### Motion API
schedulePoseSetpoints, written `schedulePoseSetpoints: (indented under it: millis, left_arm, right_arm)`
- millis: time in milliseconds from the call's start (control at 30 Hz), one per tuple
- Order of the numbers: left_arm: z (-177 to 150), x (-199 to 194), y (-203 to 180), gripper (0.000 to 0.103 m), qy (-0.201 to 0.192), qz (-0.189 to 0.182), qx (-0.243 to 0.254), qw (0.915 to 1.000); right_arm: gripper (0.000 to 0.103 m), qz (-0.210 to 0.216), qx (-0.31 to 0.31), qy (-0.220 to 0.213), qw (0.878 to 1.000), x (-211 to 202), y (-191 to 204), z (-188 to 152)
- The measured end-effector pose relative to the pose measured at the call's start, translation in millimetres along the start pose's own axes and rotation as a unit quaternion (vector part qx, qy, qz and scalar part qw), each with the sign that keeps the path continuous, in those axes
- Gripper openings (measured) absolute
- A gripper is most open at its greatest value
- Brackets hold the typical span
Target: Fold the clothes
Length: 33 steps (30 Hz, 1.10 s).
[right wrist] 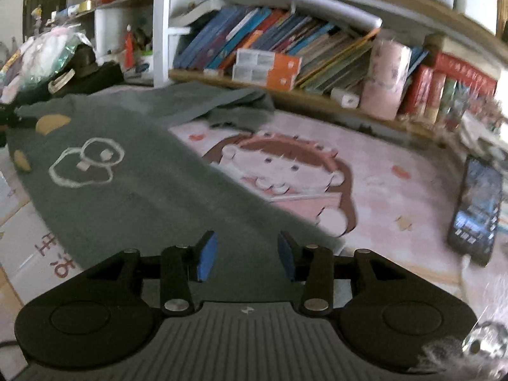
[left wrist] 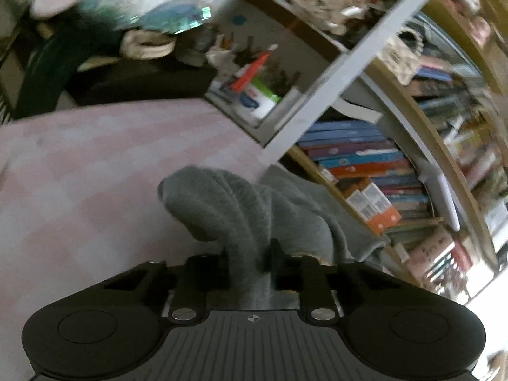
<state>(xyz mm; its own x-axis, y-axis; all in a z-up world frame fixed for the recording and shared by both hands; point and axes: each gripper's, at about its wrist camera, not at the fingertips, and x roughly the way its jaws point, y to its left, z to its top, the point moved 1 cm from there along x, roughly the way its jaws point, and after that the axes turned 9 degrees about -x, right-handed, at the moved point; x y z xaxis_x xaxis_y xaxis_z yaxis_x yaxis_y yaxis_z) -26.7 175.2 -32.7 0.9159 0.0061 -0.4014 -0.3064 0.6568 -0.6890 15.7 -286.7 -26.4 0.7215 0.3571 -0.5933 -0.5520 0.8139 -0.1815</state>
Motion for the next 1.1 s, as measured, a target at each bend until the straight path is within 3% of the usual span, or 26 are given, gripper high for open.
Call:
schedulePoseSetpoints:
  millis: [100, 200, 333, 433, 467, 533, 567, 600, 667, 800, 933, 1033, 1100]
  left_arm:
    - [-1, 3, -28, 0.015, -0.025, 0.017, 0.091, 0.9954]
    - [-6, 5, -58, 0.015, -0.053, 0.031, 0.176, 0.9825]
    - [-17, -24, -89, 0.015, -0.136, -0.007, 0.260, 0.9559]
    - [6, -21, -63, 0.018, -0.107, 0.037, 0.185, 0.9762]
    - [17, -11, -43, 0.022, -0.078, 0.069, 0.141, 0.9846]
    - [32, 1, -10, 0.028, -0.031, 0.116, 0.070, 0.9902]
    - [34, -1, 0, 0.035, -0.025, 0.116, 0.053, 0.9915]
    - [35, -7, 6, 0.051, -0.029, 0.109, 0.041, 0.9928]
    - [36, -21, 13, 0.072, -0.047, 0.107, 0.033, 0.9926]
    - [40, -38, 27, 0.072, -0.054, 0.116, 0.012, 0.9917]
    - [45, -35, 46, 0.071, -0.031, 0.071, -0.080, 0.9938]
    - [48, -26, 57, 0.071, -0.022, 0.027, -0.160, 0.9866]
    - [50, -18, 56, 0.071, -0.018, 0.010, -0.182, 0.9832]
  right_arm:
    - [0.040, 0.009, 0.012, 0.016, 1.000, 6, 3, -8]
    - [0.040, 0.014, 0.023, 0.016, 1.000, 6, 4, -10]
    - [0.040, 0.020, 0.013, 0.018, 1.000, 6, 10, -9]
    - [0.040, 0.034, 0.019, 0.012, 0.999, 8, 11, -8]
    - [0.040, 0.039, 0.021, 0.010, 0.999, 8, 11, -8]
    - [0.040, 0.062, 0.021, 0.001, 0.998, 9, 15, -7]
    - [0.040, 0.071, 0.016, -0.004, 0.997, 8, 19, -6]
    - [0.041, 0.075, 0.013, -0.006, 0.997, 8, 21, -6]
    - [0.042, 0.074, 0.007, -0.007, 0.997, 10, 22, -5]
    - [0.041, 0.077, 0.011, -0.008, 0.997, 11, 17, -5]
    - [0.040, 0.069, 0.015, -0.007, 0.997, 12, 12, -7]
    - [0.038, 0.050, 0.019, -0.001, 0.999, 9, 6, -10]
    - [0.037, 0.037, 0.022, 0.003, 0.999, 8, 1, -12]
